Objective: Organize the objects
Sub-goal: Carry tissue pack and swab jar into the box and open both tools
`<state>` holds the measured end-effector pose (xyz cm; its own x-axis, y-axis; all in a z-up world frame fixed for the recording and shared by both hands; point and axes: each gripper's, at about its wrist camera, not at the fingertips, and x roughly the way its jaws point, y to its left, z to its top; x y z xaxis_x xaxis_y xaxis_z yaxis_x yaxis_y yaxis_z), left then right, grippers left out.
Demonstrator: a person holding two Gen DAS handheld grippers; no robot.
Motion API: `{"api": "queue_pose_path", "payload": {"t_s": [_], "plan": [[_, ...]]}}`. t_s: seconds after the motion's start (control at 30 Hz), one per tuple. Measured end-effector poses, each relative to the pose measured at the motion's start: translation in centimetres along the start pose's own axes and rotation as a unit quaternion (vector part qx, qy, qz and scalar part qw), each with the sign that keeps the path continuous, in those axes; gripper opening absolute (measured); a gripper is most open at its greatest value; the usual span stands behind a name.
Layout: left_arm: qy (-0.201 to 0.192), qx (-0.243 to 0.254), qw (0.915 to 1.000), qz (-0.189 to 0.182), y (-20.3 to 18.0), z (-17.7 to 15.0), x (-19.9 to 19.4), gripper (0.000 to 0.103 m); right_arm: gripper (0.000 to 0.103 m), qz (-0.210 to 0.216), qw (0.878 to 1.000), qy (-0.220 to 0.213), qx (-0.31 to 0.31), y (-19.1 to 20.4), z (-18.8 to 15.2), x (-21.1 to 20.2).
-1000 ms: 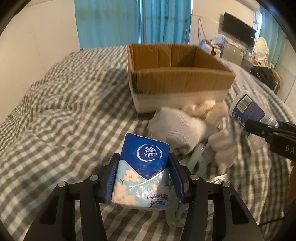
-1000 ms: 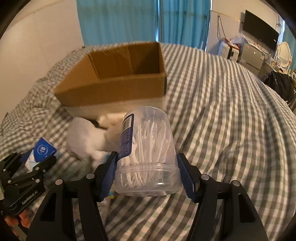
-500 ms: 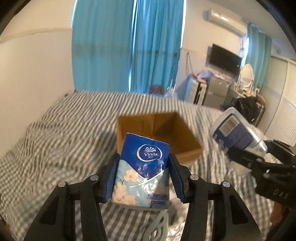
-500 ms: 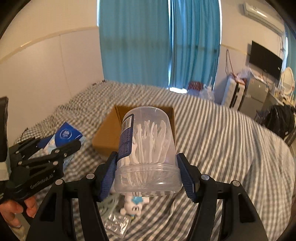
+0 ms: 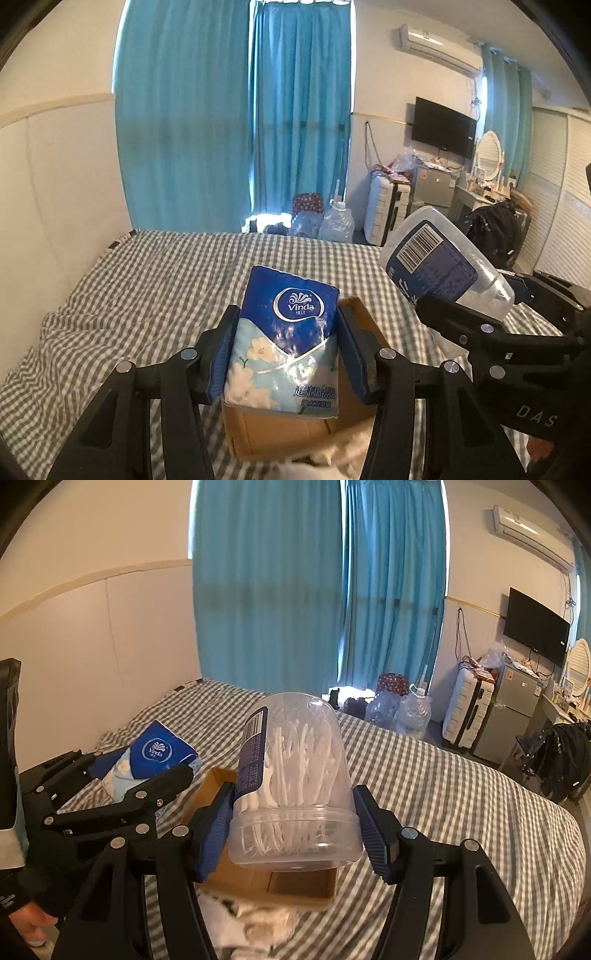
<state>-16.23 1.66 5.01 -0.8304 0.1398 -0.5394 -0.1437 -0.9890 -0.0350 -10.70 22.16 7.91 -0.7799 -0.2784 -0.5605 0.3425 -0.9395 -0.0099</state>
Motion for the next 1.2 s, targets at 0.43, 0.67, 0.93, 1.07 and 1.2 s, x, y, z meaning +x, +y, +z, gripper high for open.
{"api": "queue_pose_path", "payload": {"t_s": [0.43, 0.67, 0.93, 1.07, 1.2], "plan": [[0.086, -0.013, 0.9962, 0.01, 2.8, -3.8, 12.0, 0.053, 0.063, 0.032, 0.996, 0.059, 0.056, -2.7, -1.5, 11.8], [0.109, 0.005, 0.994, 0.002, 2.6, -5.8, 13.5, 0.053, 0.063, 0.039, 0.994, 0.085, 0.049, -1.8, -2.9, 15.0], [0.107, 0.018, 0.9941, -0.006, 1.7, -5.9, 12.7, 0.059, 0.064, 0.043, 0.996, 0.067, 0.051, -1.0, -3.1, 13.9], [0.085, 0.018, 0.9962, 0.003, 1.5, -5.4, 10.8, 0.091, 0.075, 0.041, 0.997, 0.032, 0.053, -2.0, -1.8, 11.6], [0.075, 0.004, 0.9972, 0.005, 1.8, -5.1, 7.6, 0.092, 0.077, 0.035, 0.998, 0.02, 0.052, -2.3, -0.8, 7.9]]}}
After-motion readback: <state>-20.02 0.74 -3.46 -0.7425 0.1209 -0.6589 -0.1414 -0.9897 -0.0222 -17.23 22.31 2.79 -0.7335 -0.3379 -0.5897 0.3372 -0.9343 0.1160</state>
